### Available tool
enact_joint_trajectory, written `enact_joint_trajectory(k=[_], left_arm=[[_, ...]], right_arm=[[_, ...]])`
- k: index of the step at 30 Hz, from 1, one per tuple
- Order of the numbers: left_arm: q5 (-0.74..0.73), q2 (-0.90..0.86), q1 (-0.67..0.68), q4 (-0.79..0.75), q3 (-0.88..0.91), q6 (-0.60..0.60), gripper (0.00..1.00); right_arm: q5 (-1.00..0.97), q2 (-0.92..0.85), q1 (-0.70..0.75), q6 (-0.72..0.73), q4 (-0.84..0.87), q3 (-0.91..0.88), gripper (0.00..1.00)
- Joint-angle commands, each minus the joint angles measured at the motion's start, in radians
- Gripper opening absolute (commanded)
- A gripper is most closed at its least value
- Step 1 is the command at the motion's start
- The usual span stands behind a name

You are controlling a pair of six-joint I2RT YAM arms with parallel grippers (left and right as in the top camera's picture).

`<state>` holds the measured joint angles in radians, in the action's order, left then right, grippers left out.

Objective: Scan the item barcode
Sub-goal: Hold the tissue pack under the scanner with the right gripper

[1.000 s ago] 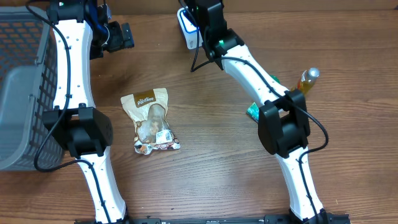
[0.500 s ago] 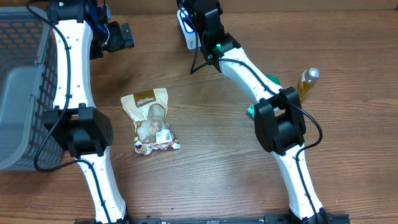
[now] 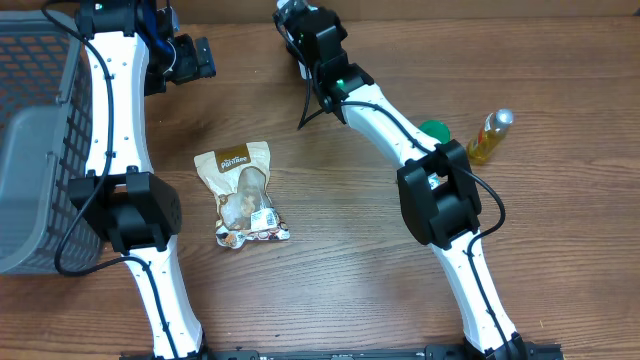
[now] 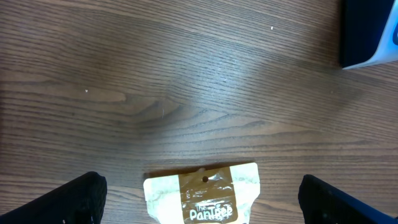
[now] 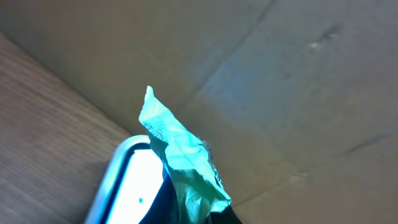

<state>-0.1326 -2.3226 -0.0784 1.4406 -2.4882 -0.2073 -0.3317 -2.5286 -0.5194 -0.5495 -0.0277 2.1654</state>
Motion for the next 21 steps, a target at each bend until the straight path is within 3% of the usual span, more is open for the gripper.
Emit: enact_joint_trajectory(k=[1,7,21], left_arm=[[0.010,0.002,0.006,-0.002,-0.019,-0.003,1.00],[0.010,0.002,0.006,-0.002,-0.019,-0.003,1.00],[0.010,0.002,0.006,-0.002,-0.019,-0.003,1.00]], right_arm=[[0.011,-0.004,-0.030,0.093,-0.014,0.007,0.04],[0.022,-0.004,-0.033,0.184,-0.029,0.007,0.04],[0.030,-0.004,-0.029,0.184,-0.074,0.007,0.04]])
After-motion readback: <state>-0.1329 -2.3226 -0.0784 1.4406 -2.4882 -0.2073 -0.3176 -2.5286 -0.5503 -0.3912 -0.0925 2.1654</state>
